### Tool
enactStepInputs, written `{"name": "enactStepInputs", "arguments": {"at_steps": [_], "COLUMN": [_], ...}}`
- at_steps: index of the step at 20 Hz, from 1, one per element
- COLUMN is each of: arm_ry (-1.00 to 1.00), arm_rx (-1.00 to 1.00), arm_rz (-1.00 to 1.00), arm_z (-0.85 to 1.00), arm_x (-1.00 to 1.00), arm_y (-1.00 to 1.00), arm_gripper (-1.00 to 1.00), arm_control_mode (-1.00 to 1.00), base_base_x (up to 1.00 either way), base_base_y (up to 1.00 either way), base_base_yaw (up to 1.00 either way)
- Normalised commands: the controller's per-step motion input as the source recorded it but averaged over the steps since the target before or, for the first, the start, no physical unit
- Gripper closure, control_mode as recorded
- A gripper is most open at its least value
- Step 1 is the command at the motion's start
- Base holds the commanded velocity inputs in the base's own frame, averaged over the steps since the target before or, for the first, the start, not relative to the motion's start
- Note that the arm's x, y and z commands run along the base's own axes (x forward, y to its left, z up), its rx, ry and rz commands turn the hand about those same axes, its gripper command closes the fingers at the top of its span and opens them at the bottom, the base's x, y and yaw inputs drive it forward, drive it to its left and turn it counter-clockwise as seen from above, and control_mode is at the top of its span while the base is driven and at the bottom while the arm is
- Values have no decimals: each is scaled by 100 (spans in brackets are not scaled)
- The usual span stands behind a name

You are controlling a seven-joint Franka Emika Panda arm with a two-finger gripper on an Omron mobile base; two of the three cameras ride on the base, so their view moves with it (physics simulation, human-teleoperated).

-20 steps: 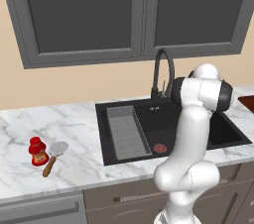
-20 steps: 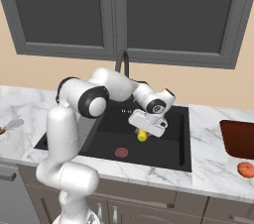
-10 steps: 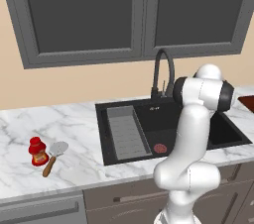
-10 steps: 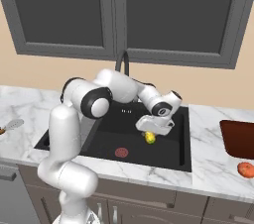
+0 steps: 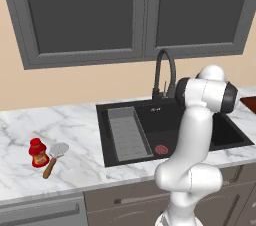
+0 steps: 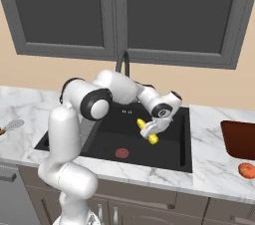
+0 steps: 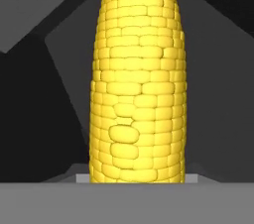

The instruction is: Pick up all produce items and place them in the sink. Turn on the sink faucet to wash them. Then turn the sink off and put them in the tray.

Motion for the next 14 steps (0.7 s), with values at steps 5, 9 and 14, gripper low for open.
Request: {"name": "enactStepInputs", "arguments": {"at_steps": [5,9,14], "arm_ry": [-18,0,0], "arm_rx": [-1,0,0], "arm_rz": [18,-7,-33], "arm_z": [-3,0,7], "arm_x": [0,0,-8], "arm_y": [-7,0,0], "arm_gripper": [100,100,100], "arm_control_mode": [-100,-100,-100], "base_base_x": [0,0,0], "base_base_y": [0,0,0], "base_base_yaw": [0,0,0]}}
